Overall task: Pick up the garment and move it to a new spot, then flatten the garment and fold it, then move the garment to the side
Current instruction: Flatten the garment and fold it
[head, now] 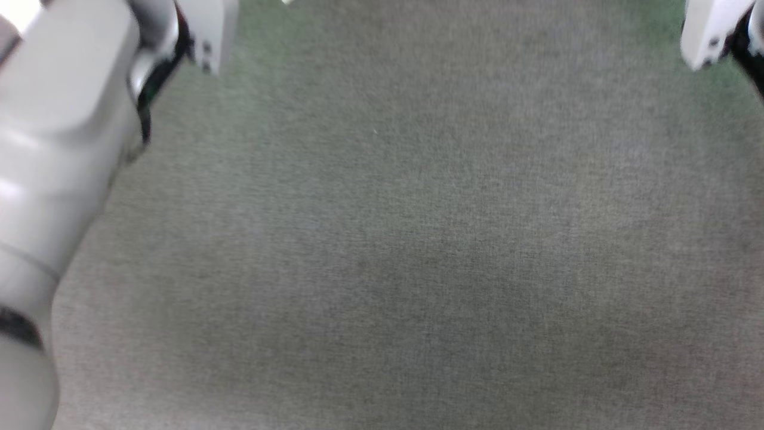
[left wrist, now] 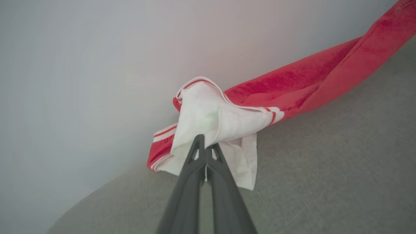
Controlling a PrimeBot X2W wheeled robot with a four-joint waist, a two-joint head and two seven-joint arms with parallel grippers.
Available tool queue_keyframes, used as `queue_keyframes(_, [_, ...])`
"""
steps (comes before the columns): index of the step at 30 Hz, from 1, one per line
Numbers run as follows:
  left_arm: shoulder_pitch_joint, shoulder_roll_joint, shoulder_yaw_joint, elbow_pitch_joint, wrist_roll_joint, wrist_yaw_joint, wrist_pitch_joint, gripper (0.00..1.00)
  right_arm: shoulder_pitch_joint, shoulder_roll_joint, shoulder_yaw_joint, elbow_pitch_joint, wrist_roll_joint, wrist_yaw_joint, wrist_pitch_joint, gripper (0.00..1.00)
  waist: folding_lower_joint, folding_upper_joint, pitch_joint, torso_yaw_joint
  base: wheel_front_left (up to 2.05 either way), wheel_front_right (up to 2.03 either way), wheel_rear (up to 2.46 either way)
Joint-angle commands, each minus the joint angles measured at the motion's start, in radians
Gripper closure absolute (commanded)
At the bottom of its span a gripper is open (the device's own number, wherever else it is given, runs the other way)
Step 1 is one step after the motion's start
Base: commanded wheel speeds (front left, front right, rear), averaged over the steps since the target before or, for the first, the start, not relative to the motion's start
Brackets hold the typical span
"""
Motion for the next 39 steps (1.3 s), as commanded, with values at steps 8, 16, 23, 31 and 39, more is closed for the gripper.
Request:
queue_keyframes(8, [0.295, 0.131, -0.041, -0.259, -0.152, 0.016, 0.170, 1.00, 0.264, -0.137, 0.025, -0.170, 0.152, -0.001, 0.039, 1.00, 0.0000, 0.0000, -0.227, 0.043, 0.00, 0.00, 0.00])
queue_keyframes(16, [0.595, 0.321, -0.046, -0.649, -0.282, 0.203, 0.275, 1.00, 0.565, -0.255, 0.002, -0.338, 0.254, -0.001, 0.084, 1.00, 0.0000, 0.0000, -0.334, 0.035, 0.00, 0.00, 0.00])
queue_keyframes(23, [0.834, 0.501, -0.062, -0.999, -0.355, 0.419, 0.289, 1.00, 0.824, -0.346, -0.061, -0.496, 0.299, -0.002, 0.151, 1.00, 0.0000, 0.0000, -0.384, 0.028, 0.00, 0.00, 0.00])
queue_keyframes(31, [1.040, 0.619, -0.080, -1.207, -0.445, 0.591, 0.262, 1.00, 1.155, -0.414, -0.191, -0.698, 0.337, -0.002, 0.251, 1.00, 0.0000, 0.0000, -0.411, 0.034, 0.00, 0.00, 0.00])
queue_keyframes(39, [1.164, 0.673, -0.079, -1.275, -0.508, 0.672, 0.198, 1.00, 1.467, -0.382, -0.377, -0.907, 0.283, -0.002, 0.372, 1.00, 0.0000, 0.0000, -0.399, 0.029, 0.00, 0.00, 0.00])
